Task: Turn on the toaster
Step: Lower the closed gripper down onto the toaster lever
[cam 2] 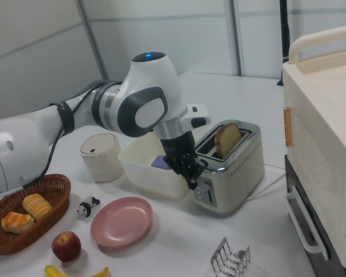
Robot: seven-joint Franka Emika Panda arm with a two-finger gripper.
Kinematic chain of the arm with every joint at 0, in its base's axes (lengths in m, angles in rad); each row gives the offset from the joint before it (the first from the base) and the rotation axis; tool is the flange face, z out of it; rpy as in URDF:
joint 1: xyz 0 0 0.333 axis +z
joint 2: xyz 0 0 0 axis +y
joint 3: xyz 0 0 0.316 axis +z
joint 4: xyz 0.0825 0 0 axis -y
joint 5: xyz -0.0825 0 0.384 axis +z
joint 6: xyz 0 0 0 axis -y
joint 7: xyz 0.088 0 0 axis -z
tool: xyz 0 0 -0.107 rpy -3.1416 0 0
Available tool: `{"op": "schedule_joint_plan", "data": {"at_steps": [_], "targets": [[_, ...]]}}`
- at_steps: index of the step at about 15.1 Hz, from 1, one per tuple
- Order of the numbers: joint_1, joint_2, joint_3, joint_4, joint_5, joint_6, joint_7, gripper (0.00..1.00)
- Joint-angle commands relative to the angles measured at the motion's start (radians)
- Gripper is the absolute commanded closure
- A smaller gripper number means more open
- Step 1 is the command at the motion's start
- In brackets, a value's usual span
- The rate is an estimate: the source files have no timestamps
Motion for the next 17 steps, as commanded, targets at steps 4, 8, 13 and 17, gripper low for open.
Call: {"op": "schedule_joint_plan", "data": {"at_steps": [4,8,13,17], "targets": [[0.002,0.044,-0.007,-0.018,0.022,0.108,-0.017,1.00],[0.002,0.070,-0.005,-0.018,0.037,0.157,-0.020,1.00],[0.003,0.087,-0.005,-0.018,0.058,0.181,-0.025,1.00],[0.003,0.095,-0.002,-0.016,0.060,0.195,-0.025,1.00]]}}
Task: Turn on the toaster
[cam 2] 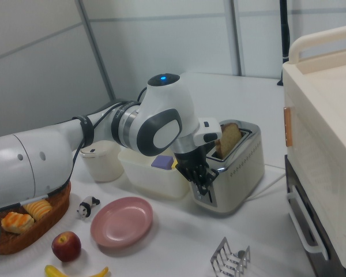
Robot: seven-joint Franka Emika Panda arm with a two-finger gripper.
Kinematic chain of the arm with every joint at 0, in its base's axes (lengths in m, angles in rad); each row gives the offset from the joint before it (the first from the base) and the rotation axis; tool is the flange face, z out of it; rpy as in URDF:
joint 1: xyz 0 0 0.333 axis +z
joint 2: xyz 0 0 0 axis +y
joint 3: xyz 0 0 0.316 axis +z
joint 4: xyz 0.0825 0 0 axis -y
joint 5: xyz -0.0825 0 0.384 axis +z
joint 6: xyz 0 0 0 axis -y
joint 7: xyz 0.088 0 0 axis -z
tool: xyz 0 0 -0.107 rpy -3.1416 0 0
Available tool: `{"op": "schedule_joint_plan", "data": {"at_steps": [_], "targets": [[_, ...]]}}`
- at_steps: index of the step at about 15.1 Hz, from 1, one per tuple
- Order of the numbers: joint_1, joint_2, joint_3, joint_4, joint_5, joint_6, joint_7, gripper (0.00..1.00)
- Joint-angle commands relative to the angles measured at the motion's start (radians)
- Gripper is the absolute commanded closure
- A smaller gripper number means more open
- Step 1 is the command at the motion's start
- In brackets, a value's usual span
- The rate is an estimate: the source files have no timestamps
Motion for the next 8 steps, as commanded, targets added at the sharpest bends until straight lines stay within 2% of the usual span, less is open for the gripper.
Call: {"op": "schedule_joint_plan", "data": {"at_steps": [1,8], "targets": [[0.003,-0.005,-0.001,-0.016,0.022,0.047,-0.025,1.00],[0.009,-0.002,0.001,-0.016,0.042,0.054,-0.025,1.00]]}}
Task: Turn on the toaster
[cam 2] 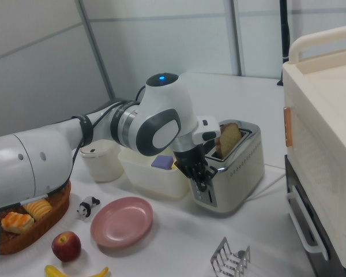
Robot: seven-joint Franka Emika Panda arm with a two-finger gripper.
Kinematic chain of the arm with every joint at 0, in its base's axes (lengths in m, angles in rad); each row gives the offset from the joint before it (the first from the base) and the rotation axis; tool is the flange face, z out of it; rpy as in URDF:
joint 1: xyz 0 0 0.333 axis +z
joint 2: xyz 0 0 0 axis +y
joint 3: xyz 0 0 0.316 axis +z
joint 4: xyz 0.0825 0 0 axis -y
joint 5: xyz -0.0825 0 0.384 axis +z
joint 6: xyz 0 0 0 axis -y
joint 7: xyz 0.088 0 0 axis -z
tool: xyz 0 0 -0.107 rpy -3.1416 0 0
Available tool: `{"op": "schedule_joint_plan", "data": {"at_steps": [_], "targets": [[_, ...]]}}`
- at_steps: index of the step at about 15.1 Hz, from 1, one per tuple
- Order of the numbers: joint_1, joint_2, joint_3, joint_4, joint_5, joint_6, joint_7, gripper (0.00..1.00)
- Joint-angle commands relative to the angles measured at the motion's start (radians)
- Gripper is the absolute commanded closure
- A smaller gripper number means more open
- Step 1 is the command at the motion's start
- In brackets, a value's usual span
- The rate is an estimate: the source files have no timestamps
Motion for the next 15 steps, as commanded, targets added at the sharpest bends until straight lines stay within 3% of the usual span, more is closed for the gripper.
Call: {"op": "schedule_joint_plan", "data": {"at_steps": [1,15], "targets": [[0.007,0.002,-0.005,-0.016,0.022,0.025,-0.025,1.00],[0.007,0.056,-0.005,-0.046,0.009,0.090,-0.037,1.00]]}}
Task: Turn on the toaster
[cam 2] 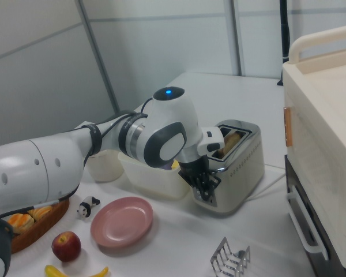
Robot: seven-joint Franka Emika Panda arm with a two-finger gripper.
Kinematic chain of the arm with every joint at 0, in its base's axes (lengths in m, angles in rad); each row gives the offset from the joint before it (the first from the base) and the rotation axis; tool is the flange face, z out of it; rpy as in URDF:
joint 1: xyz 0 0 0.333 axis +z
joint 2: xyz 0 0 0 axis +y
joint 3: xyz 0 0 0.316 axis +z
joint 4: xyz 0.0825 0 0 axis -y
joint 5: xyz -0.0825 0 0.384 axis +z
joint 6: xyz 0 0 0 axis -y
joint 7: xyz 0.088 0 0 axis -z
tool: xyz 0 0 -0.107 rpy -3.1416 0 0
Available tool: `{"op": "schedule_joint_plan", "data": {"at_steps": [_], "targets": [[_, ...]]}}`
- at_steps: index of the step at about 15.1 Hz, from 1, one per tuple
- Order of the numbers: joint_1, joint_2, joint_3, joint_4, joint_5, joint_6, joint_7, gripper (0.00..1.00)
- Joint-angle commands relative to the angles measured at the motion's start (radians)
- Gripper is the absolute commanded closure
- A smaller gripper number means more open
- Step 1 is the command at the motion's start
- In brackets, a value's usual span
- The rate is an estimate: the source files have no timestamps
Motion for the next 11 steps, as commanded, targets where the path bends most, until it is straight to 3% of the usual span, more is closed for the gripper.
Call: {"op": "schedule_joint_plan", "data": {"at_steps": [1,11], "targets": [[0.007,0.011,-0.006,-0.031,0.009,0.029,-0.023,1.00],[0.007,0.074,-0.008,-0.039,-0.007,0.032,-0.023,1.00]]}}
